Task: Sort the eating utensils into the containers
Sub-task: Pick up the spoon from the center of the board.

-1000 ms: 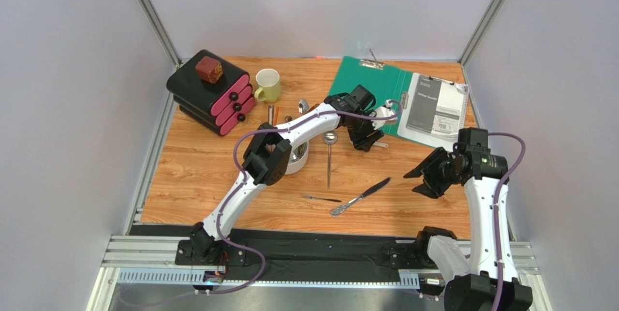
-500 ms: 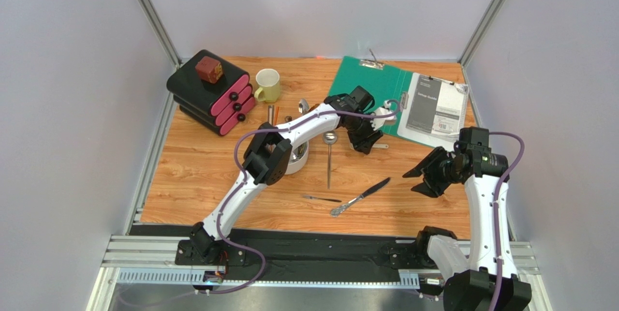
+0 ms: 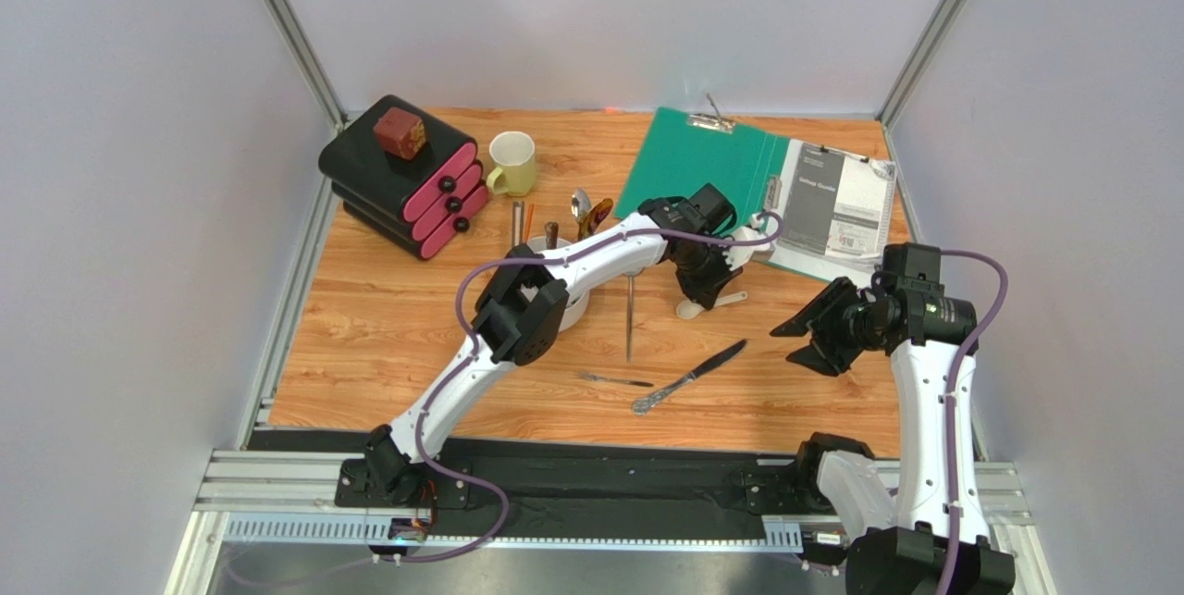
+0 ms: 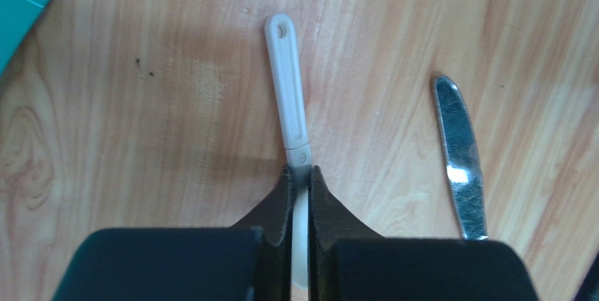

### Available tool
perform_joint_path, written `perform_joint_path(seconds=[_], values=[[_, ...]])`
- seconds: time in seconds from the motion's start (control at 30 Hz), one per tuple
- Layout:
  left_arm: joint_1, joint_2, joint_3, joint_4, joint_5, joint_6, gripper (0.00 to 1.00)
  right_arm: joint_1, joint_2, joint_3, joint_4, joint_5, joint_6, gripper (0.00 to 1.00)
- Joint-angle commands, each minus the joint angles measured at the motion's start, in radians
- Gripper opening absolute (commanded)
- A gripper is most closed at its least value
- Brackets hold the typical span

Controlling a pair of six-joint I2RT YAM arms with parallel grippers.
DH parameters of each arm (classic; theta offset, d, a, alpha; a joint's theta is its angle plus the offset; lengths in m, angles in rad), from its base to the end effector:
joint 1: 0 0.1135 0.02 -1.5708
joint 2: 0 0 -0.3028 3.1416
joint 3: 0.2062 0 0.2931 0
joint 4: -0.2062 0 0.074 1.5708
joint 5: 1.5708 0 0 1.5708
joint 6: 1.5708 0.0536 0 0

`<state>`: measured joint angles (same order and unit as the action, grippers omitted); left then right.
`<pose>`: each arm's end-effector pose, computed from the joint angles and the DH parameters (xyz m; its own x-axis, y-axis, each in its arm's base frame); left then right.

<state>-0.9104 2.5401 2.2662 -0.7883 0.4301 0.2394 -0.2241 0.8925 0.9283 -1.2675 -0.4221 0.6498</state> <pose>0.3638 -0.5048 0.1578 -0.3208 0.7643 -0.5594 0.9454 0.2223 -0.2383 0.1564 -0.0131 0.3036 -0.6898 0.7233 -0.0311 0.6119 0.6055 0.5089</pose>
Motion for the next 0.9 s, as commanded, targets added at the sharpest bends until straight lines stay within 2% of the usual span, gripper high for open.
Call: perform_joint_path(seconds=[0.0,0.2,0.33,0.5,0.63,0.7,0.83,0.87], values=[[-0.001,0.022,0.023,-0.106,-0.016,-0.026,0.0,-0.004,-0.026,0.017,0.0,-0.037,0.004,0.48],[-0.001,-0.026,-0.005,-0.129,0.001,-0.051,0.0,-0.004,-0.053,-0.003,0.002,-0.041,0.016,0.48],[-0.001,-0.095,-0.075,-0.108,0.018,-0.069,0.0,-0.006,-0.072,-0.014,0.01,-0.041,0.03,0.48],[0.01,-0.325,-0.269,0.099,0.11,-0.185,0.0,-0.009,-0.079,-0.026,0.046,-0.041,0.057,0.48],[0.041,-0.53,-0.486,0.327,0.111,-0.313,0.0,-0.008,-0.076,-0.036,0.102,-0.032,0.091,0.48],[0.071,-0.657,-0.587,0.388,0.105,-0.362,0.0,-0.009,-0.072,-0.04,0.132,-0.037,0.108,0.48],[0.128,-0.865,-0.729,0.464,-0.025,-0.42,0.0,-0.008,-0.052,-0.054,0.171,-0.047,0.152,0.47],[0.143,-0.959,-0.773,0.49,-0.081,-0.467,0.0,-0.008,-0.049,-0.057,0.178,-0.049,0.159,0.47]])
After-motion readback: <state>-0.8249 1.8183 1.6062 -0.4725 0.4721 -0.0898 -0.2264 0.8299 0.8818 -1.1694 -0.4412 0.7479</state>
